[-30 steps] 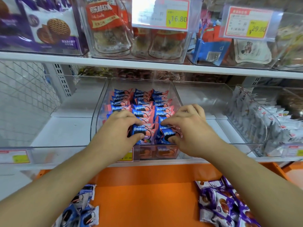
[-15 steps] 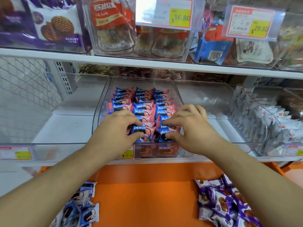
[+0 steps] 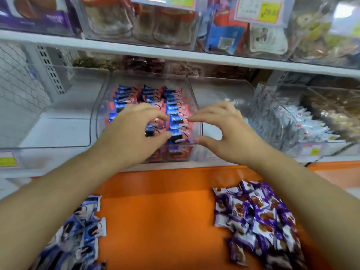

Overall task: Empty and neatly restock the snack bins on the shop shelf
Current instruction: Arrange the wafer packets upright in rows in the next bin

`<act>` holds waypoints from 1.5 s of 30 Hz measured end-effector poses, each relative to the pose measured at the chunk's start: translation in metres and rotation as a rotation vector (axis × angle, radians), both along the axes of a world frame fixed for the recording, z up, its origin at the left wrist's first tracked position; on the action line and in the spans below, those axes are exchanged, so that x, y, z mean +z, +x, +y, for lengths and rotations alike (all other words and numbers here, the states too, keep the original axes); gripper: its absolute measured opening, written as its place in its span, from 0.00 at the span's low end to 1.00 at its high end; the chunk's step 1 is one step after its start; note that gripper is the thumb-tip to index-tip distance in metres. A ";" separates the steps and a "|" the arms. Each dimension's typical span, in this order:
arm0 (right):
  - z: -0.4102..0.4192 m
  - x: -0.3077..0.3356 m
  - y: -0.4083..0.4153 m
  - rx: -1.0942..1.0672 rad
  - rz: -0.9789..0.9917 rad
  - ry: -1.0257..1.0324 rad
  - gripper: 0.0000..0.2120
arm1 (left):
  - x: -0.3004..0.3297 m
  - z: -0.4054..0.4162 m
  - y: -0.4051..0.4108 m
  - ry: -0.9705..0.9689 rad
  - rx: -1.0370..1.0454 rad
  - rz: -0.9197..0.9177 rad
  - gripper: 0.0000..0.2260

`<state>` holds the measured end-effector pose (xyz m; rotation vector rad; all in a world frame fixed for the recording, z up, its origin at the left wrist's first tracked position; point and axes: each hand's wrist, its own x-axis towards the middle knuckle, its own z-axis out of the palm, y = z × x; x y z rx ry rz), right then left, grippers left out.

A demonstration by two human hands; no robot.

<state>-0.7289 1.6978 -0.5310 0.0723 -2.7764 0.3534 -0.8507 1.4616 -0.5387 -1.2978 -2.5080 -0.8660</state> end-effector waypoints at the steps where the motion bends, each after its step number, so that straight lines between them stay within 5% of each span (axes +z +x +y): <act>1: 0.006 0.005 0.018 0.015 -0.019 -0.019 0.20 | 0.002 0.006 0.015 0.041 -0.036 -0.033 0.13; 7: 0.076 -0.039 0.125 -0.237 -0.331 -0.136 0.13 | -0.061 0.053 0.099 -0.020 -0.319 -0.331 0.09; 13: 0.155 -0.158 0.175 -0.439 -0.684 -0.126 0.26 | -0.186 0.133 0.138 -0.189 -0.332 -0.512 0.15; 19: 0.196 -0.237 0.170 -0.497 -0.768 -0.080 0.41 | -0.278 0.227 0.158 -0.278 -0.256 -0.688 0.26; 23: 0.204 -0.262 0.173 -0.553 -0.737 0.030 0.38 | -0.318 0.256 0.176 -0.336 -0.165 -0.781 0.30; 31: 0.209 -0.271 0.186 -0.557 -0.584 -0.122 0.32 | -0.332 0.273 0.212 -0.332 0.022 -0.766 0.22; 40: 0.204 -0.221 0.193 -0.512 -0.486 -0.655 0.28 | -0.279 0.251 0.201 -0.199 0.152 -0.976 0.26; 45: 0.166 -0.166 0.186 -0.407 -0.453 -0.776 0.30 | -0.215 0.183 0.172 -0.203 0.156 -1.079 0.10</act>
